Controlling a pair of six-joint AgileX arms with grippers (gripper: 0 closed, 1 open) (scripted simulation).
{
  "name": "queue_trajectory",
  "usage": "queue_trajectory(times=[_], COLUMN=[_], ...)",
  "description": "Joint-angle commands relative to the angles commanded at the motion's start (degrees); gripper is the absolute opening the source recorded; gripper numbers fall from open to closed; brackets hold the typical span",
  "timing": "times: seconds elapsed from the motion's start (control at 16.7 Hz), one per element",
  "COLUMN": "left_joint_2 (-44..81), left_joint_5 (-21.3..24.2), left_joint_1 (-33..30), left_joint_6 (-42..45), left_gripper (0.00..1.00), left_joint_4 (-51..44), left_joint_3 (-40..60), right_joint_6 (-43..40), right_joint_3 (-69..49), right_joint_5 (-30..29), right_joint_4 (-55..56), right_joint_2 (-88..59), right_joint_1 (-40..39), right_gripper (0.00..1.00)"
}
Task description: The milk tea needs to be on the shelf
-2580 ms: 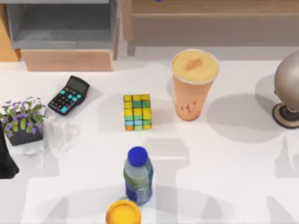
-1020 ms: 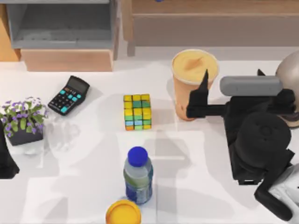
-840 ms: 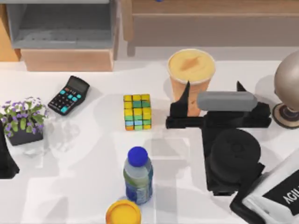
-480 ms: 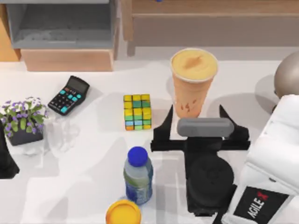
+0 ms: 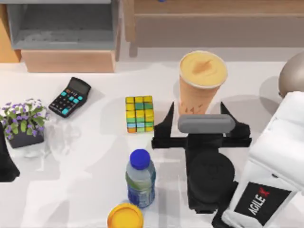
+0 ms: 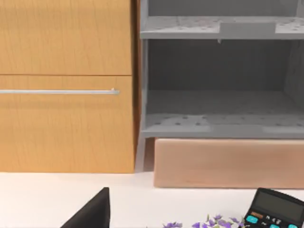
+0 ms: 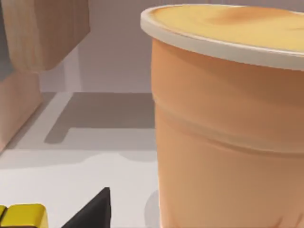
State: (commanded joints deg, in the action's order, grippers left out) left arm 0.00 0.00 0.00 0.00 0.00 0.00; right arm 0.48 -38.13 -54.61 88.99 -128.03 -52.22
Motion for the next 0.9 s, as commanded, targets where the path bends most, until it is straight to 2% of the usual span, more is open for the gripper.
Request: queue_trajectory(times=[0.36,0.66,0.9], left_joint_2=[0.0,0.0,0.0], left_joint_5=[0.0,0.0,0.0], left_joint_1=[0.0,0.0,0.0], left_joint_6=[0.0,0.0,0.0], left_gripper=[1.00,1.00,1.00], left_joint_4=[0.0,0.0,0.0], left_joint_3=[0.0,0.0,0.0], right_joint_6=[-0.2,-0.2,-0.2], right_joint_3=[-10.0,-10.7,-10.7], right_joint_5=[7.9,8.6,8.6], right_joint_4=[-6.4,-7.0,-7.0], right_joint_2=[-3.2,-3.4,-3.4], right_joint_1=[8.0,8.7,8.7], right_gripper=[1.00,1.00,0.70])
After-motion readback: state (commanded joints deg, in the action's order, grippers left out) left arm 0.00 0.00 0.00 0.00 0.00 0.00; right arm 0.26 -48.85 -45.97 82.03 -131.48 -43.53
